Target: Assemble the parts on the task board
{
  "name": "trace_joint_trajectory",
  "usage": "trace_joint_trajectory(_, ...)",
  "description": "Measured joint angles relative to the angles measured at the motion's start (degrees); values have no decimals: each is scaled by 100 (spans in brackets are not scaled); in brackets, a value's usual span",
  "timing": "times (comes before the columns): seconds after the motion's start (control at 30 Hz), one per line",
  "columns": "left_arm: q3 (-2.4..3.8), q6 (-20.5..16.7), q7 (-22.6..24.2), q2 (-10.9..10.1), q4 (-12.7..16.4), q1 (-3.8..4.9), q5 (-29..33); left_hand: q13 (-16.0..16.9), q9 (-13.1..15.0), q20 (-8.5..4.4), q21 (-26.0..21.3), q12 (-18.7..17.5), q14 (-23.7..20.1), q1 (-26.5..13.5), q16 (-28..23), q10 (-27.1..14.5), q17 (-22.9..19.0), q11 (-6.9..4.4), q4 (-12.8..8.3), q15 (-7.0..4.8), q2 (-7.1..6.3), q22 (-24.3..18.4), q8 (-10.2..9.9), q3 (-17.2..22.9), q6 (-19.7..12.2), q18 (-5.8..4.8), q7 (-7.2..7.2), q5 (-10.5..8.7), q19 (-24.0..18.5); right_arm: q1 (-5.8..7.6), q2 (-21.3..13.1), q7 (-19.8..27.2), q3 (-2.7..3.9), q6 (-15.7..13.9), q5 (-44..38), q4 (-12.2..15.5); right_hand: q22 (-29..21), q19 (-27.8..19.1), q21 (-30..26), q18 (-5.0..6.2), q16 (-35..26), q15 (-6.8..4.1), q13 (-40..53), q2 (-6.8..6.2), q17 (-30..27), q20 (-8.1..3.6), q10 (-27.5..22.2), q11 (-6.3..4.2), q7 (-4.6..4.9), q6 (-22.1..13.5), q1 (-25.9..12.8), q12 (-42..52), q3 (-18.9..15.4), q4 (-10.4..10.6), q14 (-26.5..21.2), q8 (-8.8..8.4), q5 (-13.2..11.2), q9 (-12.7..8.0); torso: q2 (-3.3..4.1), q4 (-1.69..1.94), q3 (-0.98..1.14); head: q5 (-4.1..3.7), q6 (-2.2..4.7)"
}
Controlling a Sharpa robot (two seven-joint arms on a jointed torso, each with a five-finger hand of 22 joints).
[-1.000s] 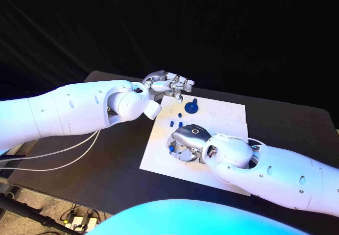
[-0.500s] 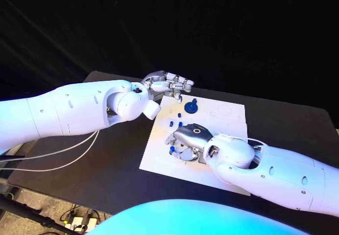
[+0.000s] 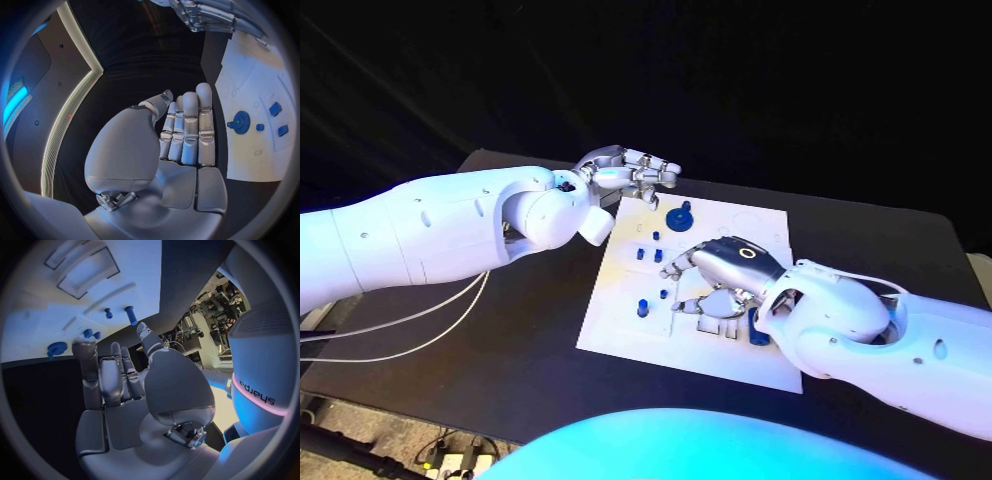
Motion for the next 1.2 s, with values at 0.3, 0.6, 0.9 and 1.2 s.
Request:
trace_joint_trajectory(0.3, -4, 3, -1, -16, -12, 0, 0, 2, -5, 0, 0, 0, 0, 0, 0, -11, -14, 11, 0, 0, 0, -2, 0, 0, 0, 0, 0, 0, 0, 307, -1454, -116, 12, -105, 1397, 404, 592, 760, 1410, -230, 637, -494, 2912, 199, 1038, -418, 2370, -536, -256, 905, -315, 3243, -301, 371, 121, 596, 179, 374, -56, -59, -25, -541, 0)
trace_joint_trajectory(0.6, -17, 6, 5, -118, 35, 0, 0, 5, -6, 0, 0, 0, 20, 0, -22, -20, -27, 20, 20, 19, 0, -5, 0, -20, 0, 0, 0, 0, 0, -59, -2438, -717, -57, -15, 2082, 915, 600, 965, 2002, -318, 1249, -538, 6617, 291, 1418, -476, 3165, -574, -307, 707, -477, 5994, -879, 862, 126, 1035, 496, 1042, -111, -118, -55, -1061, 0)
trace_joint_trajectory(0.9, -21, 5, 9, -140, 74, 1, 0, 4, -5, 0, 0, 0, 20, 0, -22, -20, -27, 20, 20, 19, 0, -5, 0, -20, 0, 0, 0, 0, 0, -488, -2296, -1371, -89, -301, 1988, 992, 600, 1056, 2237, -318, 1405, -494, 6633, 238, 1418, -427, 3288, -518, -270, 504, -530, 6161, -1201, 1073, 127, 1035, 578, 1217, -147, -183, -70, -1202, 0)
trace_joint_trajectory(1.2, -22, 6, 10, -140, 89, 1, 0, 4, -5, 0, 0, 0, 20, 0, -22, -21, -27, 20, 20, 19, 0, -4, 0, -20, 0, 0, 0, 0, 0, -613, -1948, -1859, -89, -611, 1702, 807, 599, 1096, 2317, -318, 1449, -473, 6632, 260, 1417, -427, 3326, -495, -245, 462, -553, 6213, -1318, 1160, 106, 1035, 578, 1264, -147, -176, -76, -1199, -1)
